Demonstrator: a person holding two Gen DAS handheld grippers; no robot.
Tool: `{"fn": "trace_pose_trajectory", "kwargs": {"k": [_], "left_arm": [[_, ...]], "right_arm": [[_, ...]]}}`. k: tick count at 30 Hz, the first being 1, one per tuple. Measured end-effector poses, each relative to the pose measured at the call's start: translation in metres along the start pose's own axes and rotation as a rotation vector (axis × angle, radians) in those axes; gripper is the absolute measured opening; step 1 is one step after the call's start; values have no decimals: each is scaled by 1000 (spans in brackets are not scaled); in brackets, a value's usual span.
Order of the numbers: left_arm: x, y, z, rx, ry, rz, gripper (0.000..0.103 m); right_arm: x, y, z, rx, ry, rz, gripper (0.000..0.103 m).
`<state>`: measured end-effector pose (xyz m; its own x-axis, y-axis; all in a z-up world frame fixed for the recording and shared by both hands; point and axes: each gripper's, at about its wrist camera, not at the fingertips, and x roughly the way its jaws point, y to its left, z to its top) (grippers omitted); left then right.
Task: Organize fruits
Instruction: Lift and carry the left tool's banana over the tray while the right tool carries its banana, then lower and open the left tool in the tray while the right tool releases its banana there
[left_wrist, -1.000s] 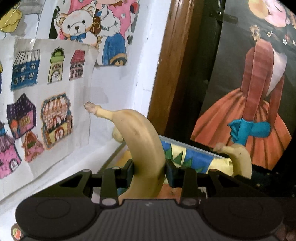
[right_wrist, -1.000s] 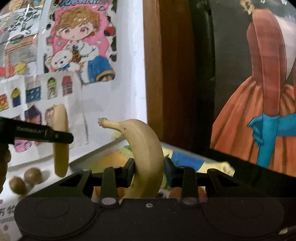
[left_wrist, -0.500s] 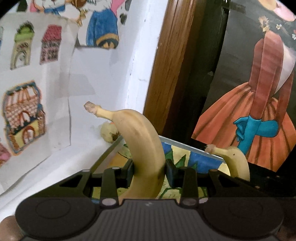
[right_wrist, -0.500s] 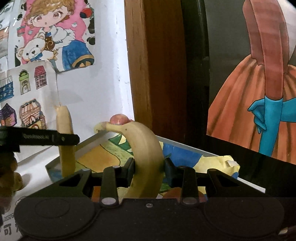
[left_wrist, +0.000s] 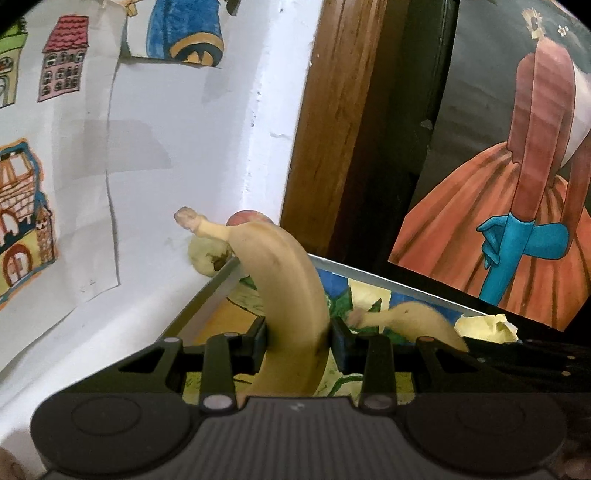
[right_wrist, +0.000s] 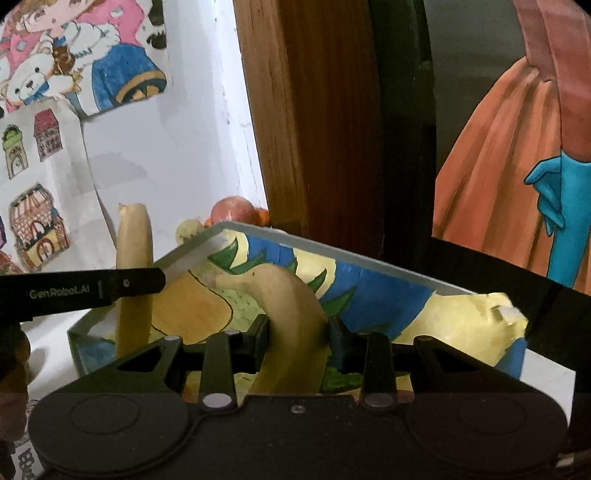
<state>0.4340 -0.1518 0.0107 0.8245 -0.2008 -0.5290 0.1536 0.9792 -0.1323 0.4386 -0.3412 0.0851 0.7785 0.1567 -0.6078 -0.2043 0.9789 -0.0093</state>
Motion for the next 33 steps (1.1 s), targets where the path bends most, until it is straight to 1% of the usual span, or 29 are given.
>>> {"fn": "trace_pose_trajectory", "kwargs": {"k": [7, 13, 19, 21, 24, 28, 30, 31, 32, 33], "left_arm": [[15, -6, 4, 26, 30, 7, 40], [31, -5, 1, 5, 65, 3, 40], [40, -9, -3, 17, 76, 2, 40], [41, -10, -4, 22, 77, 3, 40], [44, -11, -6, 18, 83, 1, 40], [47, -11, -7, 11, 96, -2, 40], [46, -10, -8, 4, 89, -5, 41], [44, -10, -8, 2, 80, -6, 41], [41, -9, -7, -3, 71, -5, 43], [38, -9, -5, -9, 60, -5, 49]], "right_arm": [[16, 0, -3, -7, 36, -24, 36], [20, 1, -3, -23, 55, -32, 37], [24, 4, -3, -42, 80, -40, 37], [25, 5, -2, -48, 81, -47, 32], [26, 8, 0, -62, 82, -51, 33], [28, 11, -1, -75, 90, -59, 40], [26, 11, -2, -78, 81, -68, 47], [24, 12, -2, -81, 75, -77, 49], [21, 11, -2, -80, 67, -83, 54], [18, 10, -2, -75, 59, -84, 58]]}}
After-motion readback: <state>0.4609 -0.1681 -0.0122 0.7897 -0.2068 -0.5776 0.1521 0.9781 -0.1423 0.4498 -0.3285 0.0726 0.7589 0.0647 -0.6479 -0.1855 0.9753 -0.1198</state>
